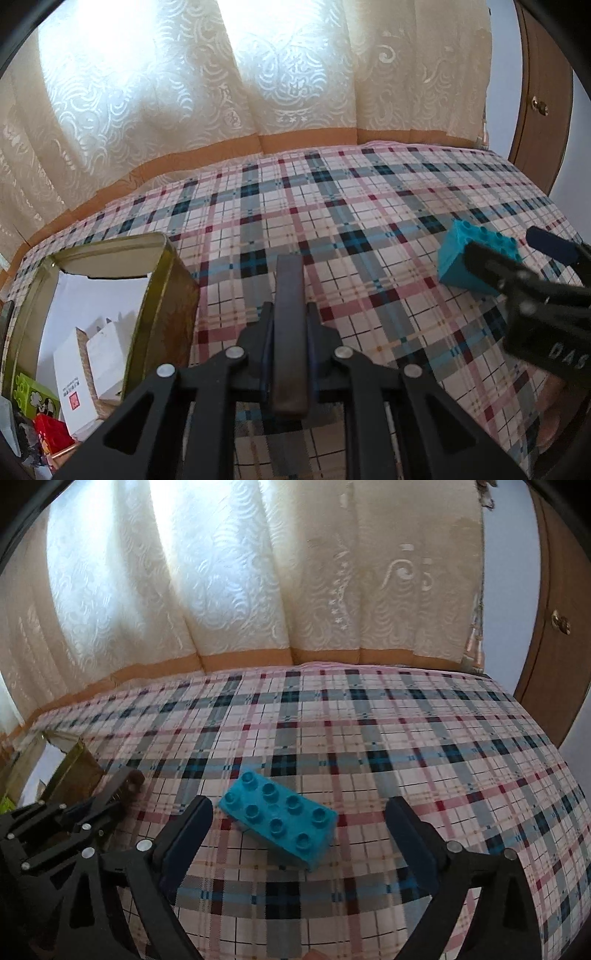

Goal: Organize rigid objects
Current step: 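Grasp the brown wooden bar with the left gripper while the right gripper grasps the blue brick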

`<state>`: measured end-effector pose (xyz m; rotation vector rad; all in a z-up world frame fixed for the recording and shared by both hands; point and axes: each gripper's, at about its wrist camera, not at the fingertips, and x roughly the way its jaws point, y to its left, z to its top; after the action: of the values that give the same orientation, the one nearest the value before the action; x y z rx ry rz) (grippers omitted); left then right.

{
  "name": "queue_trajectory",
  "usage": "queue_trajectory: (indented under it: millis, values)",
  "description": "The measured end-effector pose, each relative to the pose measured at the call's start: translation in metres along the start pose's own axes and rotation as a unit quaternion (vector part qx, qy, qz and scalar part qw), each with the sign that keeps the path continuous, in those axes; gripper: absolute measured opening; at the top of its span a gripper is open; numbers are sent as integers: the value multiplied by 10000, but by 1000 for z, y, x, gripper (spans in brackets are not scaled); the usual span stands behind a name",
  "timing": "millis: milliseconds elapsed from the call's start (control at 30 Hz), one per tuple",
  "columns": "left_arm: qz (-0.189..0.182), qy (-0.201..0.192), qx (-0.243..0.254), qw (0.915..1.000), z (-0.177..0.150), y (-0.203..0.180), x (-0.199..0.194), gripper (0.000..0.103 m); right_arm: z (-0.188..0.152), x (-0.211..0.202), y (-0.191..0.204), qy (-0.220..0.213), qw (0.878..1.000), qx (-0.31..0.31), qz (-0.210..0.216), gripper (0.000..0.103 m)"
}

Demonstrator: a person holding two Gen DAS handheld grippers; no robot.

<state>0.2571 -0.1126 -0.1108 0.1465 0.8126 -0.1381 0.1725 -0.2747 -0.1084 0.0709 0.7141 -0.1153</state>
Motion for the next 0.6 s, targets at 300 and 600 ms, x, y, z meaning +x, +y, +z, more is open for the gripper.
queue_trajectory:
  millis: [300, 600]
  values:
    - [-92, -14, -142, 9999, -2, 7, -1, 14, 3, 22, 5, 429, 9989, -47, -167, 98]
    - [-107, -181, -78, 9997, -4, 4, -8, 14, 3, 28, -1, 526, 9986, 85, -58, 70]
